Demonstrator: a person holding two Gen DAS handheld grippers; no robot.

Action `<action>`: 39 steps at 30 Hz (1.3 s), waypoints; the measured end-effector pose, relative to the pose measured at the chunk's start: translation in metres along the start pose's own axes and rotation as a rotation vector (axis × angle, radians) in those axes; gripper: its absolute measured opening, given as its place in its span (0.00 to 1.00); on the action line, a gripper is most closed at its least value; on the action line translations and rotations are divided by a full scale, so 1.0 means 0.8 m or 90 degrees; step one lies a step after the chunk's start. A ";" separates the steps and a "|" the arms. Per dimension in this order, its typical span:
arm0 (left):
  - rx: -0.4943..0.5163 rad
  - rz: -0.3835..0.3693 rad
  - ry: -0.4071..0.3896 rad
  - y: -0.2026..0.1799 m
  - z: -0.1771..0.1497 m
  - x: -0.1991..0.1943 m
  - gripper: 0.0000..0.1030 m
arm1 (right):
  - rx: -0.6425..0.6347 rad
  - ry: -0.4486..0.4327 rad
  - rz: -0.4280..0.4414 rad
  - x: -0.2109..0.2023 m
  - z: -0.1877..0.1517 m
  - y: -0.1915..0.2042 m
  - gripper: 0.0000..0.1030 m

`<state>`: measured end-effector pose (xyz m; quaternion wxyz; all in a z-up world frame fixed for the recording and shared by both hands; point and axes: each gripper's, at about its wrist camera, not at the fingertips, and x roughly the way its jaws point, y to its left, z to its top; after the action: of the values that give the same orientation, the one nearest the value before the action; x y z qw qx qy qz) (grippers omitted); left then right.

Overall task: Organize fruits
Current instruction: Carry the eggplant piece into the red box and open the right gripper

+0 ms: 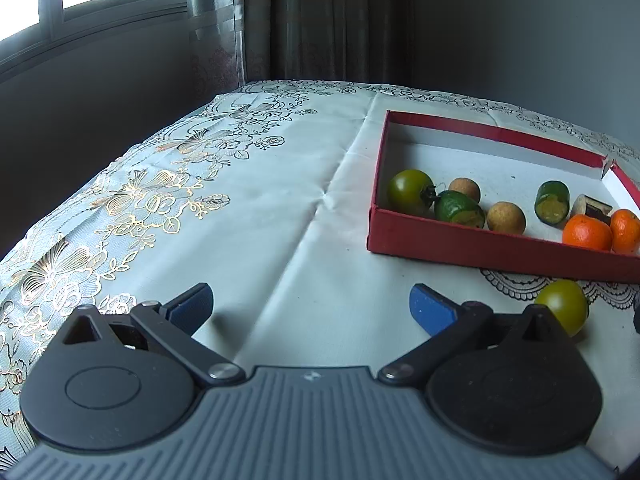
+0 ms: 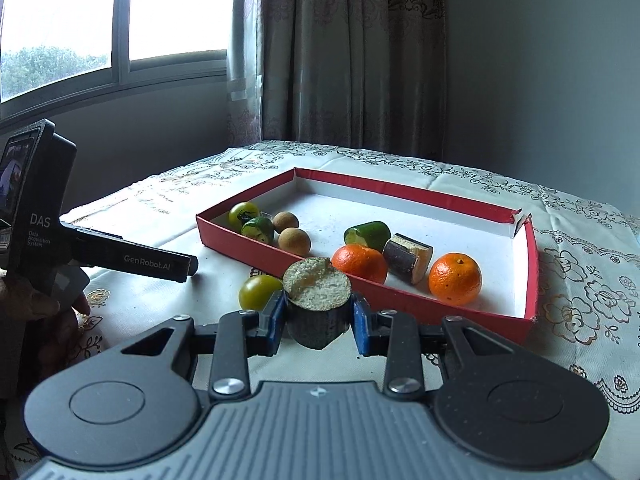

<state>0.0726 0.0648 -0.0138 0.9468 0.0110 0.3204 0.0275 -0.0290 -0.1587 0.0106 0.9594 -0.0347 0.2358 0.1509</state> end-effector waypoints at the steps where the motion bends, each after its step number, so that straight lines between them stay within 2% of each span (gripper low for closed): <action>1: 0.000 0.000 0.000 0.000 0.000 0.000 1.00 | 0.004 -0.002 -0.004 -0.001 -0.002 -0.002 0.32; 12: -0.003 -0.004 -0.002 0.002 0.001 -0.001 1.00 | 0.033 -0.025 -0.052 0.000 0.010 -0.035 0.32; 25: -0.004 -0.006 -0.003 0.001 0.001 -0.002 1.00 | 0.035 -0.040 -0.077 0.005 0.029 -0.051 0.32; 33: -0.004 -0.010 -0.002 0.001 0.001 -0.002 1.00 | 0.044 -0.041 -0.100 0.028 0.051 -0.070 0.32; 39: -0.002 -0.010 -0.002 0.001 0.001 -0.002 1.00 | 0.063 -0.017 -0.114 0.068 0.069 -0.091 0.32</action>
<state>0.0718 0.0651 -0.0122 0.9475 0.0070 0.3191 0.0202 0.0634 -0.2055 0.0343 0.9726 -0.0060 0.2262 0.0529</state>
